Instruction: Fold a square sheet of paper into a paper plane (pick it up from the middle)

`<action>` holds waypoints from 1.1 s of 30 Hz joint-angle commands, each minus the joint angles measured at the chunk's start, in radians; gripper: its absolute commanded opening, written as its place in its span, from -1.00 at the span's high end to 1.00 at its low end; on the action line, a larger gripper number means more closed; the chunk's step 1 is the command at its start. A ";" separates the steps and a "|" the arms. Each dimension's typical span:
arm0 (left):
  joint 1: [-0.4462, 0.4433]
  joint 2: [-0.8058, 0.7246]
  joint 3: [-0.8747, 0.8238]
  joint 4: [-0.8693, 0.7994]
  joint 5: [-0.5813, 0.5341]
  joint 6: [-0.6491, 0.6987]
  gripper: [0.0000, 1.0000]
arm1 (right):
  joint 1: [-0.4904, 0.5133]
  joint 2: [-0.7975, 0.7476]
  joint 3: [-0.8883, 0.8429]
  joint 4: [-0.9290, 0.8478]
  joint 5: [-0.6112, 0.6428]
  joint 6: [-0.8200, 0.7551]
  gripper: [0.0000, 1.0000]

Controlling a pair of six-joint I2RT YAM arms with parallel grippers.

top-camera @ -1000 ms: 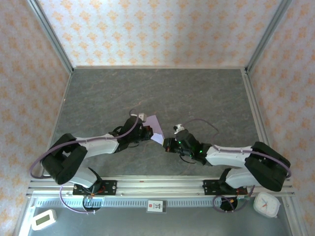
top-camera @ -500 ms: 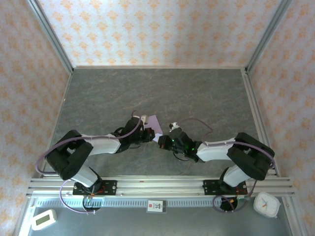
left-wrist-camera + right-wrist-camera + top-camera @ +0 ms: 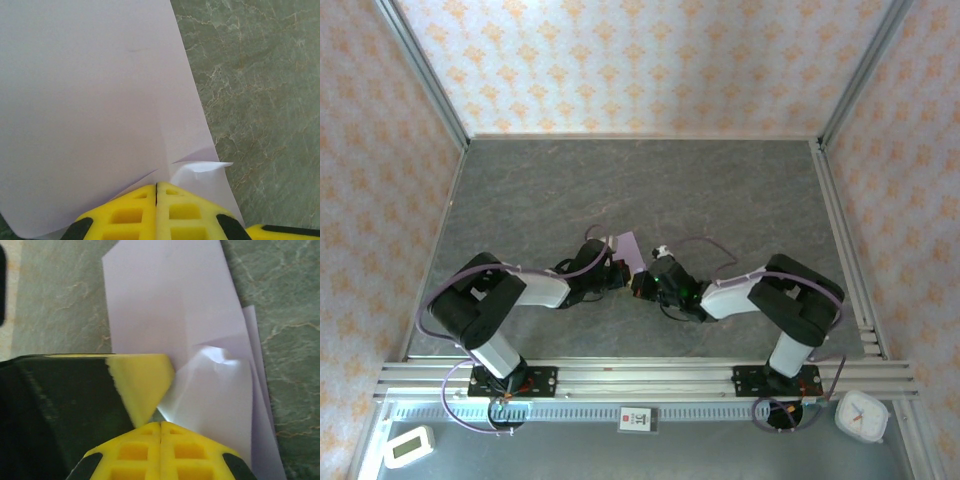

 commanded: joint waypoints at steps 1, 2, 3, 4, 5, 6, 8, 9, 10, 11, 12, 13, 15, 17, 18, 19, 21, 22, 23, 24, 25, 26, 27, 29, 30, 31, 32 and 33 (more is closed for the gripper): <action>0.007 0.032 -0.013 0.020 -0.016 -0.029 1.00 | -0.008 0.032 -0.026 0.031 0.012 0.020 1.00; 0.007 0.037 -0.014 0.022 -0.012 -0.034 1.00 | -0.011 0.029 -0.049 0.042 0.011 0.034 1.00; 0.006 0.040 -0.015 0.025 -0.011 -0.037 1.00 | -0.015 0.023 -0.069 0.054 0.011 0.043 1.00; 0.007 0.044 -0.015 0.024 -0.011 -0.039 1.00 | -0.021 0.016 -0.094 0.063 0.011 0.056 1.00; 0.006 0.048 -0.016 0.024 -0.013 -0.041 1.00 | -0.029 0.006 -0.118 0.068 0.009 0.066 1.00; 0.008 0.049 -0.016 0.022 -0.014 -0.041 1.00 | -0.036 -0.004 -0.137 0.069 0.008 0.074 1.00; 0.010 0.054 -0.013 0.017 -0.017 -0.040 1.00 | -0.051 -0.039 -0.181 0.069 0.010 0.090 1.00; 0.010 0.056 -0.012 0.015 -0.019 -0.039 1.00 | -0.056 -0.053 -0.197 0.064 0.013 0.093 1.00; 0.012 0.059 -0.012 0.014 -0.019 -0.039 1.00 | -0.061 -0.074 -0.213 0.045 0.022 0.097 1.00; 0.013 0.061 -0.011 0.014 -0.018 -0.040 1.00 | -0.066 -0.093 -0.229 0.025 0.034 0.105 1.00; 0.013 0.064 -0.010 0.014 -0.019 -0.043 1.00 | -0.074 -0.111 -0.243 0.011 0.037 0.112 1.00; 0.014 0.066 -0.010 0.016 -0.016 -0.046 1.00 | -0.084 -0.134 -0.263 0.002 0.037 0.120 1.00; 0.014 0.067 -0.010 0.014 -0.013 -0.055 1.00 | -0.097 -0.188 -0.295 -0.010 0.043 0.135 1.00; 0.013 0.064 -0.016 0.016 -0.011 -0.075 1.00 | -0.102 -0.254 -0.302 -0.046 0.055 0.127 1.00; 0.012 0.060 -0.026 0.025 -0.010 -0.092 1.00 | -0.104 -0.277 -0.299 -0.062 0.055 0.118 1.00; 0.011 0.057 -0.043 0.045 -0.006 -0.122 1.00 | -0.104 -0.309 -0.290 -0.083 0.054 0.107 1.00; -0.002 0.051 -0.084 0.097 0.001 -0.188 1.00 | -0.104 -0.353 -0.261 -0.123 0.041 0.074 1.00; -0.017 0.044 -0.109 0.127 -0.002 -0.234 1.00 | -0.104 -0.369 -0.244 -0.136 0.025 0.053 1.00; -0.031 0.037 -0.136 0.164 -0.010 -0.277 1.00 | -0.104 -0.378 -0.222 -0.148 0.004 0.031 1.00; -0.056 0.029 -0.153 0.189 -0.018 -0.311 1.00 | -0.104 -0.380 -0.201 -0.158 -0.016 0.013 1.00; -0.087 0.018 -0.164 0.195 -0.040 -0.349 1.00 | -0.105 -0.377 -0.178 -0.168 -0.042 -0.007 1.00; -0.118 0.005 -0.168 0.193 -0.061 -0.375 1.00 | -0.103 -0.369 -0.156 -0.173 -0.071 -0.026 1.00; -0.137 -0.004 -0.166 0.188 -0.080 -0.390 1.00 | -0.102 -0.360 -0.138 -0.175 -0.091 -0.037 1.00; -0.157 -0.028 -0.161 0.169 -0.101 -0.409 1.00 | -0.099 -0.328 -0.100 -0.179 -0.125 -0.062 1.00; -0.158 -0.040 -0.158 0.165 -0.103 -0.412 1.00 | -0.096 -0.315 -0.086 -0.180 -0.132 -0.070 1.00; -0.156 -0.058 -0.150 0.146 -0.108 -0.402 1.00 | -0.093 -0.298 -0.072 -0.177 -0.139 -0.077 1.00; -0.152 -0.077 -0.136 0.108 -0.119 -0.386 1.00 | -0.092 -0.281 -0.058 -0.178 -0.145 -0.082 1.00; -0.148 -0.096 -0.120 0.074 -0.124 -0.366 1.00 | -0.089 -0.267 -0.049 -0.177 -0.148 -0.085 1.00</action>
